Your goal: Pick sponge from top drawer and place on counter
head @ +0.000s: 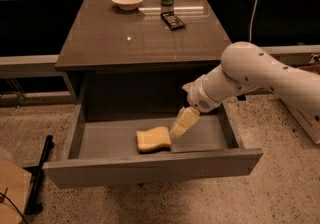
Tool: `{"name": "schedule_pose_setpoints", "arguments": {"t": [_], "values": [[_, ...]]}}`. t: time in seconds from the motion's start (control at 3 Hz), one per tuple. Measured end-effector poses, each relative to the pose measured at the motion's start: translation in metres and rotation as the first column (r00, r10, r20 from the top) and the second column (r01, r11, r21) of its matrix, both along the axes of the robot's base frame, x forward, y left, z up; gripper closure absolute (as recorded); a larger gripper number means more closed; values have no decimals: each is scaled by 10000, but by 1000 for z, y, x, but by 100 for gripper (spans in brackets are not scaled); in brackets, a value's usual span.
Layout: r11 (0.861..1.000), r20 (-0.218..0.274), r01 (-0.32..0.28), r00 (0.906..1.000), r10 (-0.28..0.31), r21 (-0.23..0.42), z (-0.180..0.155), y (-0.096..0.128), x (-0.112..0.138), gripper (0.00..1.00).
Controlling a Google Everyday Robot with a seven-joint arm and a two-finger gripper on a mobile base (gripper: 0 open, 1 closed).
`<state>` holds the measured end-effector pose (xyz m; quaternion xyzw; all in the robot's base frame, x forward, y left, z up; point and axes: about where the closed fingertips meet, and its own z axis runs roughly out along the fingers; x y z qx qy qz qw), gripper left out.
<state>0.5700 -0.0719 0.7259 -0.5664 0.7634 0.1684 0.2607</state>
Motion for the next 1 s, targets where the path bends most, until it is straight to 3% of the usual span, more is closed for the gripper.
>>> {"name": "schedule_pose_setpoints", "arguments": {"t": [1.0], "values": [[9961, -439, 443, 9982, -410, 760, -94, 31, 26, 0]]}}
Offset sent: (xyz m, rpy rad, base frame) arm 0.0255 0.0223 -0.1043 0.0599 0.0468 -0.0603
